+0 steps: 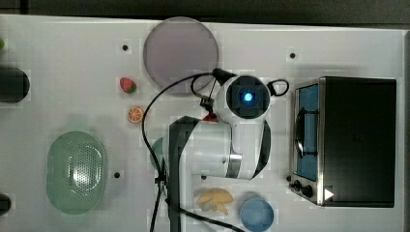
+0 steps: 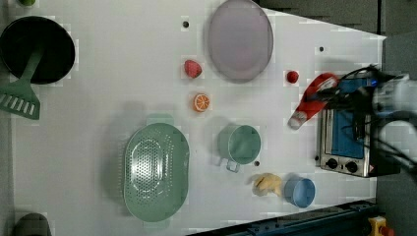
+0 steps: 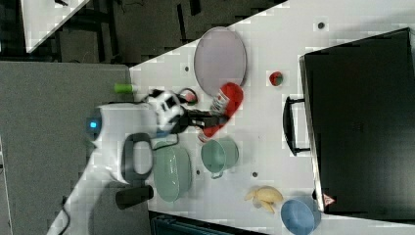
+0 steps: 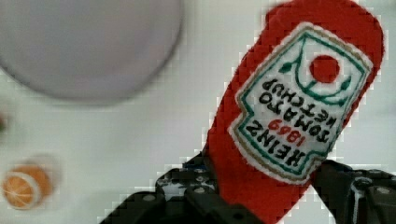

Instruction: Pick ketchup from plate and place it on table.

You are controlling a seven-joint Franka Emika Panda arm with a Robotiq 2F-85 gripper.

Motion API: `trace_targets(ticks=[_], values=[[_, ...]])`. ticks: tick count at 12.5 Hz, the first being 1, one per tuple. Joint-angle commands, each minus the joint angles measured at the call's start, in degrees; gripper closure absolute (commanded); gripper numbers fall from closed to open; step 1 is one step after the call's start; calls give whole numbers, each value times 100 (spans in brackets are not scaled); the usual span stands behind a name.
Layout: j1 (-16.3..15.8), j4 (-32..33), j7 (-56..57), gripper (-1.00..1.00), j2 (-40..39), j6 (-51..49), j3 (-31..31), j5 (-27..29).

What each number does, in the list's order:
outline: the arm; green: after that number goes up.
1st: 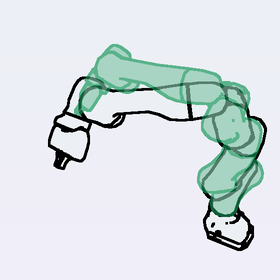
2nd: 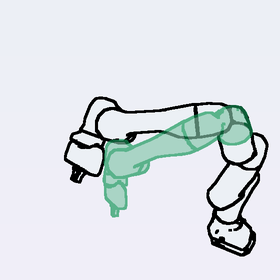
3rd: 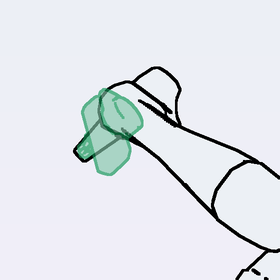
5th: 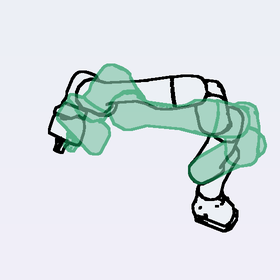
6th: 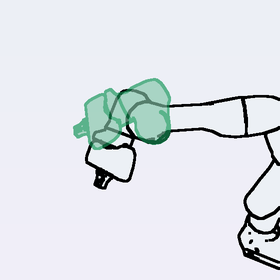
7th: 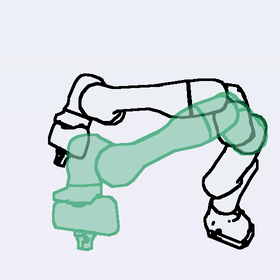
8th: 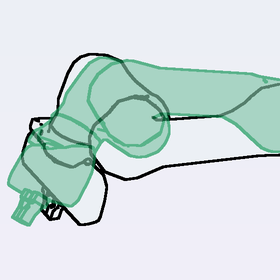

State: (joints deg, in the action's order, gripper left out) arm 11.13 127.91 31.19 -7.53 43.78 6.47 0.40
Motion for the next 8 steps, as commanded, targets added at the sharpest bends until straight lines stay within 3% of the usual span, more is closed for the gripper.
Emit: trace_targets(ticks=[1, 3, 8], values=[[-65, 681, -69, -21, 1, 597, -76, 33], [-78, 970, -68, -21, -173, 902, -74, 33], [-77, 958, -69, -27, -873, 1402, -93, 34]])
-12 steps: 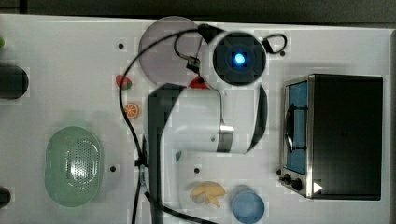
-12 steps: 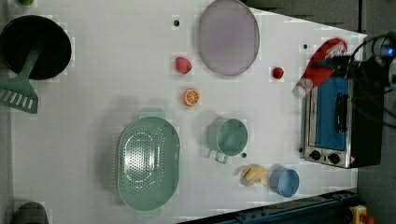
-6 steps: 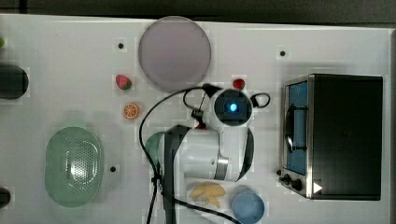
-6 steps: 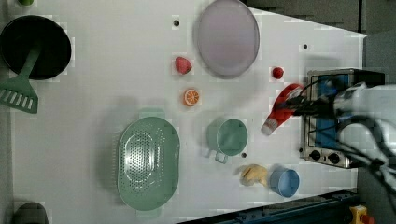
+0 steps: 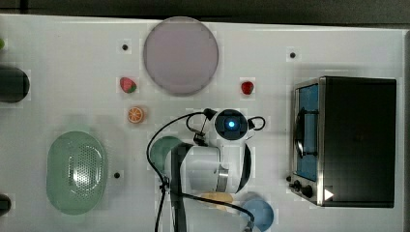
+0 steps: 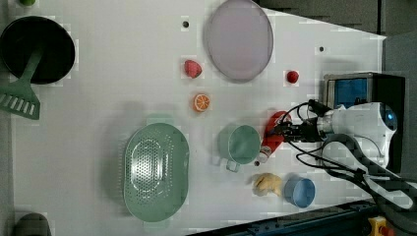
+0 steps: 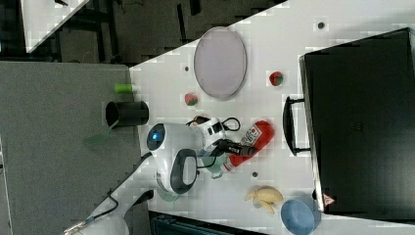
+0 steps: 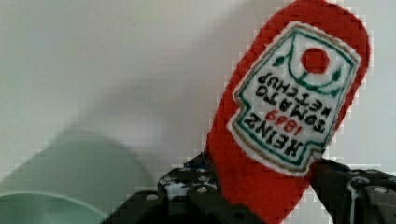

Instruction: Pick ketchup from plate and place it on table.

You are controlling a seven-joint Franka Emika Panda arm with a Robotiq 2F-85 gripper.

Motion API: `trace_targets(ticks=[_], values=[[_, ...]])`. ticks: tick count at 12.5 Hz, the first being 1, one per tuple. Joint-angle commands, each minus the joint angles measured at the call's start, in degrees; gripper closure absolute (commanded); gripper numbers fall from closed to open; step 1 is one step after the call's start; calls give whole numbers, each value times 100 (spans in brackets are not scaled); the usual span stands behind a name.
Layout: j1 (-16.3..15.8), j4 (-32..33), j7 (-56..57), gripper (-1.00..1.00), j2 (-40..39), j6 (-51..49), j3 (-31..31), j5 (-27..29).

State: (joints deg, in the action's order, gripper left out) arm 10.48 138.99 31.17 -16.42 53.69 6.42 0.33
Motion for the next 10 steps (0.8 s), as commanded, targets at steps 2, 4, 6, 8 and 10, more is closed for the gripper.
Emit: trace_targets(ticks=[2, 4, 6, 8, 10], values=[[-13, -141, -66, -68, 23, 559, -80, 41], [-16, -164, -66, -100, 203, 424, -49, 42], [-16, -319, -262, -100, 546, 164, -8, 53], [-18, -656, -974, -100, 975, -256, 53, 54], [-19, -1154, -1982, -100, 1373, -860, 120, 54]])
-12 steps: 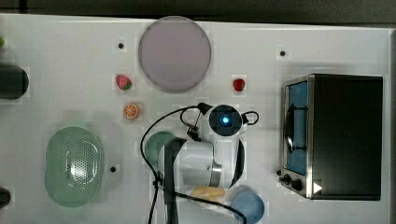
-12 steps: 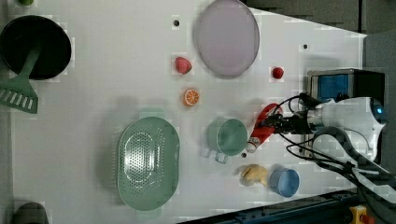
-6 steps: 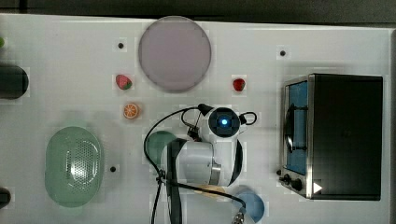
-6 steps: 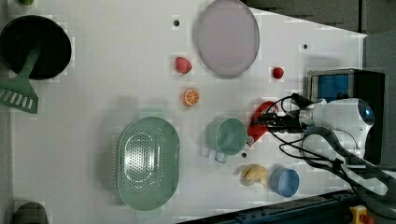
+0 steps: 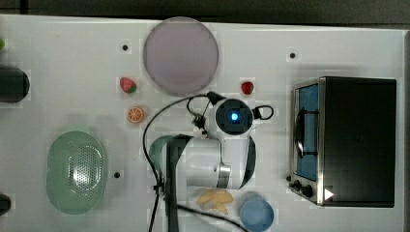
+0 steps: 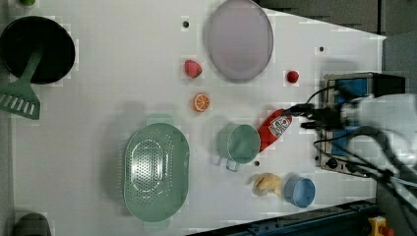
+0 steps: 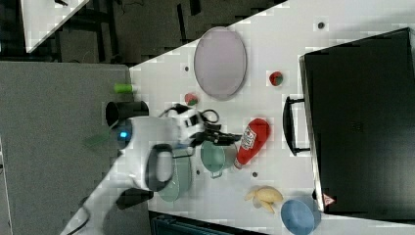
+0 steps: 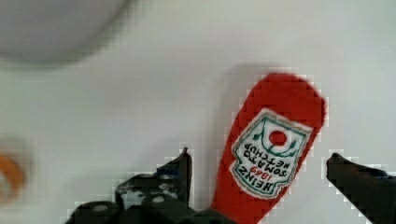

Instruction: Pick ketchup from plate and place it on table.

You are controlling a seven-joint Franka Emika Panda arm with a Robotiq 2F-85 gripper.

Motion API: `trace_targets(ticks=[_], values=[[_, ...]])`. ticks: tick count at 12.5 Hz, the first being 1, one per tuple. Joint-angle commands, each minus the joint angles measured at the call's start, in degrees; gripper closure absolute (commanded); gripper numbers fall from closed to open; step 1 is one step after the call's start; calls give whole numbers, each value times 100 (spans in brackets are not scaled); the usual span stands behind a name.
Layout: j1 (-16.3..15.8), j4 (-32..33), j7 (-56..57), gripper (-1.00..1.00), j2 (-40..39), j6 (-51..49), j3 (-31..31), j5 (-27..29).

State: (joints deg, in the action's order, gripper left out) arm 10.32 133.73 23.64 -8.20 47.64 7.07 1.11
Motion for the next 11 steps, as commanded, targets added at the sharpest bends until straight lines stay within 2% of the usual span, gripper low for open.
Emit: trace_targets(ticks=[1, 3, 7, 9, 11], values=[[-2, -935, -1737, -100, 714, -671, 77, -23], [-3, -1633, -2390, -100, 935, -1862, 108, -24], [-1, -3038, -2437, -100, 975, -3740, 102, -37], [-1, -3335, -2437, -100, 976, -4260, 94, -38], [-2, -3369, -2437, -100, 974, -4243, 69, -42]])
